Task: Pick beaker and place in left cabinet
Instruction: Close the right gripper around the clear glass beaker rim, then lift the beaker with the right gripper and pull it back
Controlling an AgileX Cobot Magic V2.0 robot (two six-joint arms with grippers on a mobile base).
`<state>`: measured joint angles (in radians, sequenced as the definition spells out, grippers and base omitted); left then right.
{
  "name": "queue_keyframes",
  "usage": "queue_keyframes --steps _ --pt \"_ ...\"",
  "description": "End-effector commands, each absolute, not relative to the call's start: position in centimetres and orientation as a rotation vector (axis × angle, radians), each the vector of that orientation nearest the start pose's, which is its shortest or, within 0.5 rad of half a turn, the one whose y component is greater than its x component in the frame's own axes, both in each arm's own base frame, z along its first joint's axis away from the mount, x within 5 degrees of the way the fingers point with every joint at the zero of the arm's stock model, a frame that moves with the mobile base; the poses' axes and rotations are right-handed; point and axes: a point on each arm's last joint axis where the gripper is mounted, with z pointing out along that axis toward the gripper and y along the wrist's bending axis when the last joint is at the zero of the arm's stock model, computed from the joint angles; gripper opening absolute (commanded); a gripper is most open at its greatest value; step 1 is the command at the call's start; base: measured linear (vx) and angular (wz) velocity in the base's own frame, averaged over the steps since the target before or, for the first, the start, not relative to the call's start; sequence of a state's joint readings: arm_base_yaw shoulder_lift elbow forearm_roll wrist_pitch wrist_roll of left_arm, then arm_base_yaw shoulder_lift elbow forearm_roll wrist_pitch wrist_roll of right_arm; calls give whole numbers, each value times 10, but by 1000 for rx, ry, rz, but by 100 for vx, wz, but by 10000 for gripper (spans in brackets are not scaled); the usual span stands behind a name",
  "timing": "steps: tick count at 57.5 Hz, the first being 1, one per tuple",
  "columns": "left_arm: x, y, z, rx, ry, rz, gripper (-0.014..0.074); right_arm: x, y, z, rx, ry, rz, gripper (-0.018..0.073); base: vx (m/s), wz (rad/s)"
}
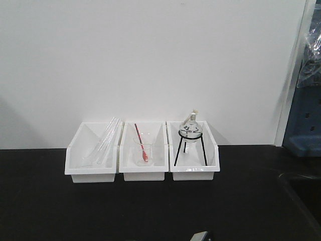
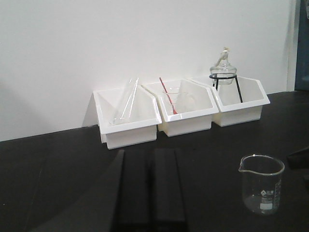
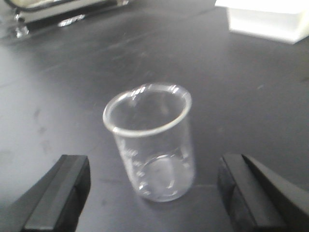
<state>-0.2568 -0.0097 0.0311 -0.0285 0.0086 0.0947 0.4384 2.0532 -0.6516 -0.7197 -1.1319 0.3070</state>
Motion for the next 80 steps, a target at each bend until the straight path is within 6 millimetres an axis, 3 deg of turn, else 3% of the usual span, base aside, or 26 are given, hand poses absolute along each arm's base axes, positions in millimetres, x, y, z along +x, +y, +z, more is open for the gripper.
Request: queue_keyframes --steps 1,27,52,56,61,70,80 --pt "54 -14 205 222 1412 -167 1 272 198 117 -861 1512 913 585 0 0" --pt "54 -14 205 222 1412 -167 1 308 220 107 -798 1476 917 585 0 0" --pt "54 -14 205 222 1412 -167 1 322 259 106 -813 1443 958 564 0 0" --pt "54 -14 205 222 1412 -167 1 325 258 107 -773 1458 941 504 0 0" --pt "54 -14 205 222 1412 -167 1 326 258 107 -757 1465 934 367 0 0" --pt "54 -14 205 222 1412 -167 1 323 257 115 -772 1451 932 -4 0 0" --pt "54 -14 205 222 1412 -167 1 316 250 149 -785 1456 874 -5 0 0"
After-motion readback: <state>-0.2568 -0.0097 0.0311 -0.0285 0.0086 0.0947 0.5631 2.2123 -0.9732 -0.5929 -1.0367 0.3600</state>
